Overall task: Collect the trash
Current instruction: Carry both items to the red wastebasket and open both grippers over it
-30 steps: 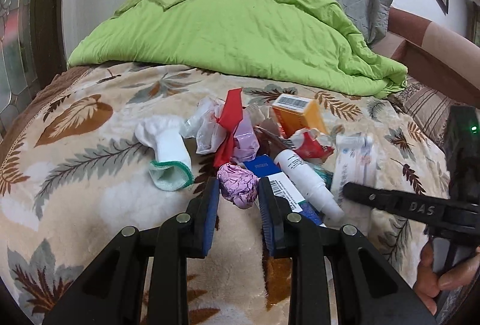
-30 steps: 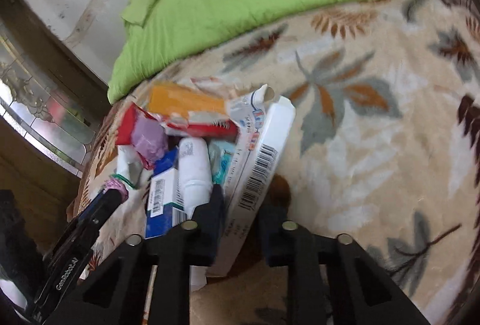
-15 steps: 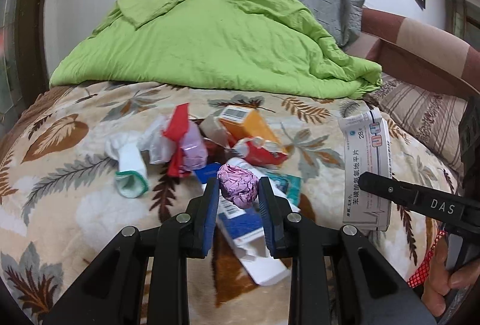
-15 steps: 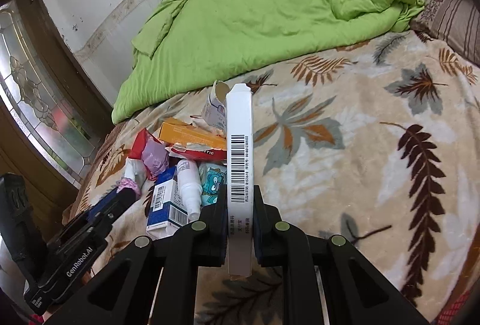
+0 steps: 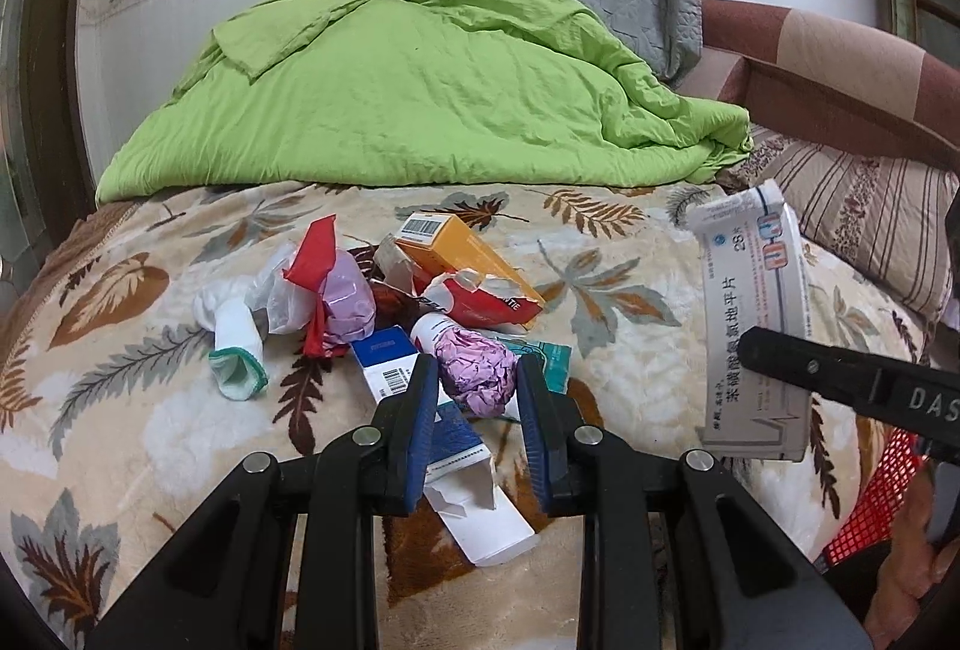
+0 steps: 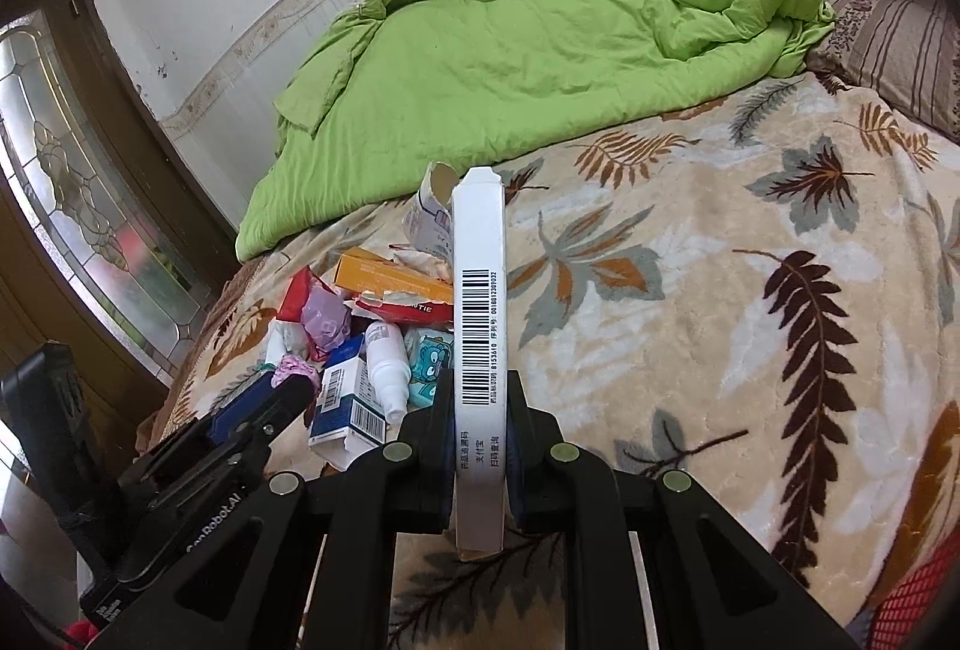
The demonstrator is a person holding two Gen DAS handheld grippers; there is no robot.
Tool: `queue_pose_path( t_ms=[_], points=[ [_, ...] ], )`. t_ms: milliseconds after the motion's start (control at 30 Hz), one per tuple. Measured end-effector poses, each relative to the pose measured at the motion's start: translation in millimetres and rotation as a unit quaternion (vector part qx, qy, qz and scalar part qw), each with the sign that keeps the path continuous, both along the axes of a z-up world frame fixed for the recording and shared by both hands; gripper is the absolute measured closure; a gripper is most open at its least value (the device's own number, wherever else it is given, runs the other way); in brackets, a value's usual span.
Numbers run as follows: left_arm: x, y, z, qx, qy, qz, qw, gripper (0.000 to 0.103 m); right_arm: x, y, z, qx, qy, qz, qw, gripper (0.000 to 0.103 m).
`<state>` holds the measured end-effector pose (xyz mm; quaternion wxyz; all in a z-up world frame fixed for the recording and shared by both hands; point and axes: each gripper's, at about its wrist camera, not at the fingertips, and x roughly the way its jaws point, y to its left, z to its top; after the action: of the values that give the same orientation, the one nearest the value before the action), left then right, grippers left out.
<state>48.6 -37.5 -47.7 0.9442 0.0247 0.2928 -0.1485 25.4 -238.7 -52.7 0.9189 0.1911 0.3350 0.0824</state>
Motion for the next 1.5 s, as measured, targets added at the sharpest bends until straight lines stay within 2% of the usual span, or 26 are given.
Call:
queue_pose_path(
  t_ms=[567,1067,1300,1500],
  points=[
    [-8.1,-20.4,1.3,0.015,-0.002,-0.013,0.9998,0.078,-29.5,-23.1,15.1,0.023,-0.009,-0.011,1.000,0.089],
    [-49.8,-82.0,22.3,0.008,-0.006,-0.090,0.9959,0.077,-98.6,-100.2,42.3,0.051,-0.026,-0.070,0.996,0.089],
    [-75.0,-129.8,41.3,0.001,-0.009,-0.149,0.9889,0.077,-141.2,-141.2,56.9,0.055,-0.040,-0.108,0.992,0.089],
    [-107.0,-189.6,57.7,0.001,-0.008,-0.228,0.9737,0.077,-194.8,-195.8,65.9,0.047,-0.047,-0.171,0.983,0.089]
  ],
)
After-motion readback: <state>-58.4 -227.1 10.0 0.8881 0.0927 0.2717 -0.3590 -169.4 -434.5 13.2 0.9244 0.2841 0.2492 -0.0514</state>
